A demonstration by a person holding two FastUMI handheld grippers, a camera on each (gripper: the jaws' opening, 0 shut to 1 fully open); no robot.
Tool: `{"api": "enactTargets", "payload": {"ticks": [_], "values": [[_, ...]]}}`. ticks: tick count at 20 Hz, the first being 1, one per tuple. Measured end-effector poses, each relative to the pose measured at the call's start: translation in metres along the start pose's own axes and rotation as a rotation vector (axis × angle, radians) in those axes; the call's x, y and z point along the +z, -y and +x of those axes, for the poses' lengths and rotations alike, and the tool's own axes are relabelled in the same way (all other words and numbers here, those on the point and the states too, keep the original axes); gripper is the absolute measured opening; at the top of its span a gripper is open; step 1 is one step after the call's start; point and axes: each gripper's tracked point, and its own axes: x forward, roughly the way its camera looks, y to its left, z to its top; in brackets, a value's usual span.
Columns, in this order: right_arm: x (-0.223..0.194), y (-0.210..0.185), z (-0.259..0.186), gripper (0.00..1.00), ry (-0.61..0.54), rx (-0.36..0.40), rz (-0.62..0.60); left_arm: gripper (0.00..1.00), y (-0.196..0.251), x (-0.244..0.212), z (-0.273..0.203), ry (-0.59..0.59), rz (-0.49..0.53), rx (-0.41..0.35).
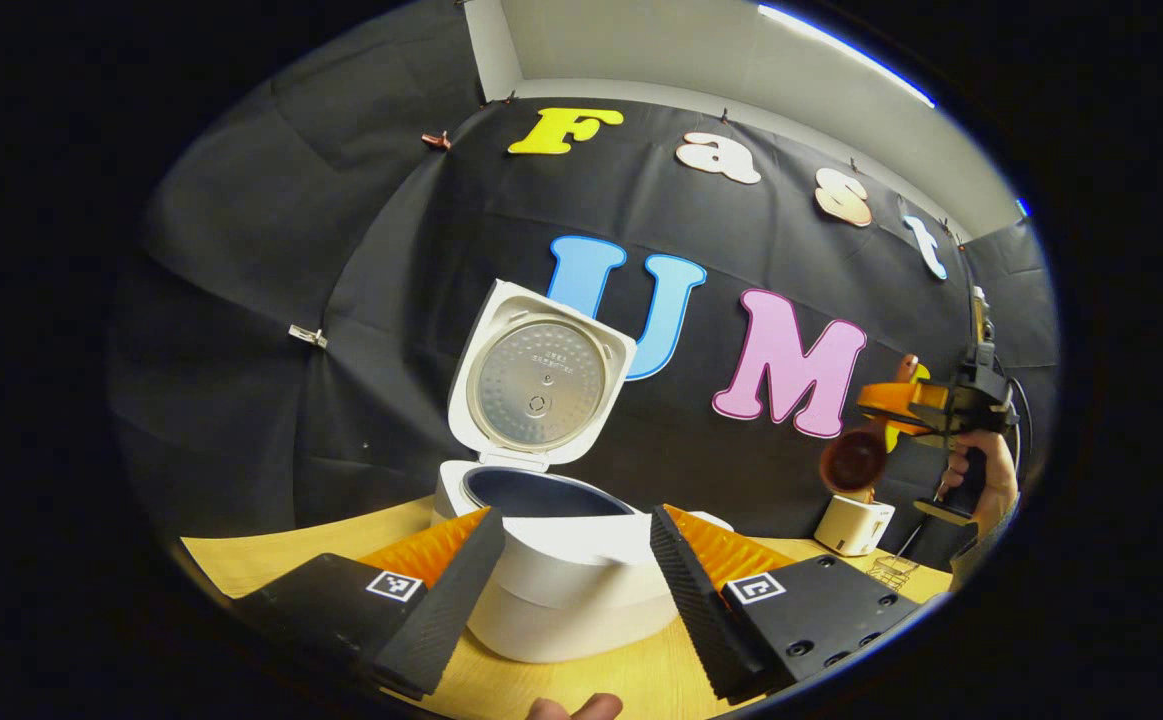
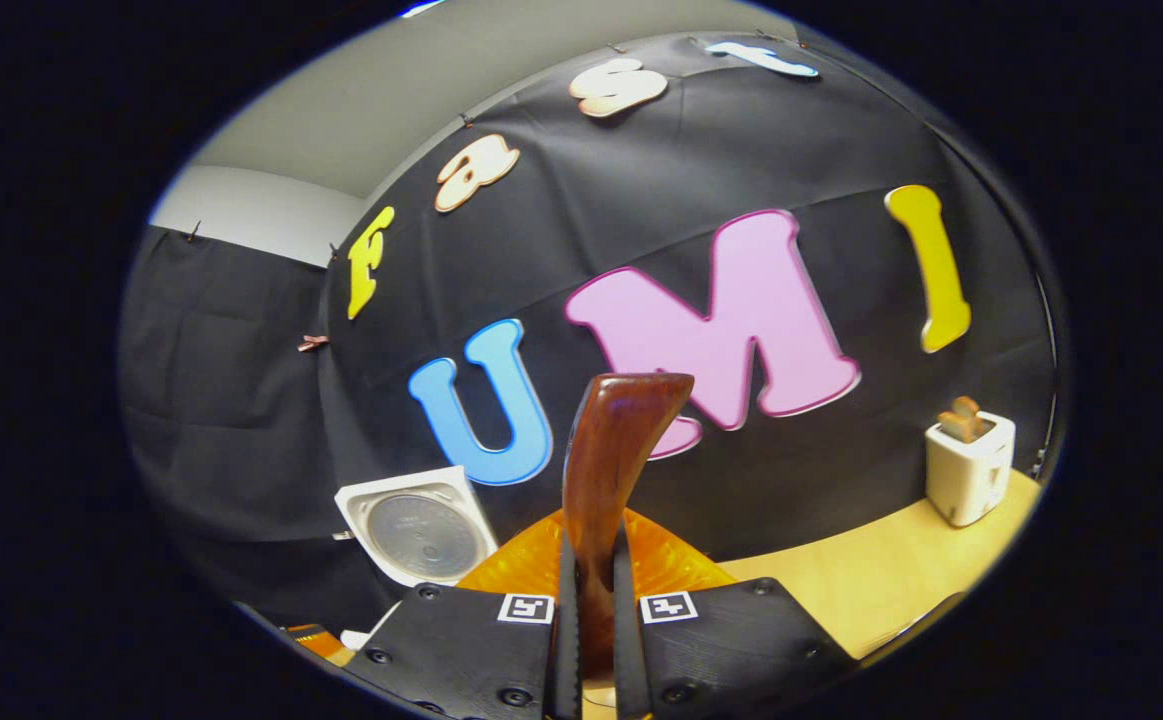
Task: Close the left gripper, press the button to open the rice cooker; take a wooden spoon from the chopstick holder with the right hand, scoop a spoonful of rice and pour it into the rice cooker, then put the wooden spoon back into the chopstick holder.
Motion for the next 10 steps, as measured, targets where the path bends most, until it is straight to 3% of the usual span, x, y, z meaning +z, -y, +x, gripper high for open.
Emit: {"api": "enactTargets", "payload": {"ticks": [6, 10], "values": [[0.006, 0.12, -0.078, 0.17, -0.025, -0.18, -0.071, 0.94, 0.008, 0.003, 0.0, 0.017, 0.025, 0.019], [-0.002, 0.176, -0.099, 0.17, -0.042, -0.279, -0.111, 0.95, 0.015, 0.002, 0.0, 0.02, 0.048, 0.025]]}}
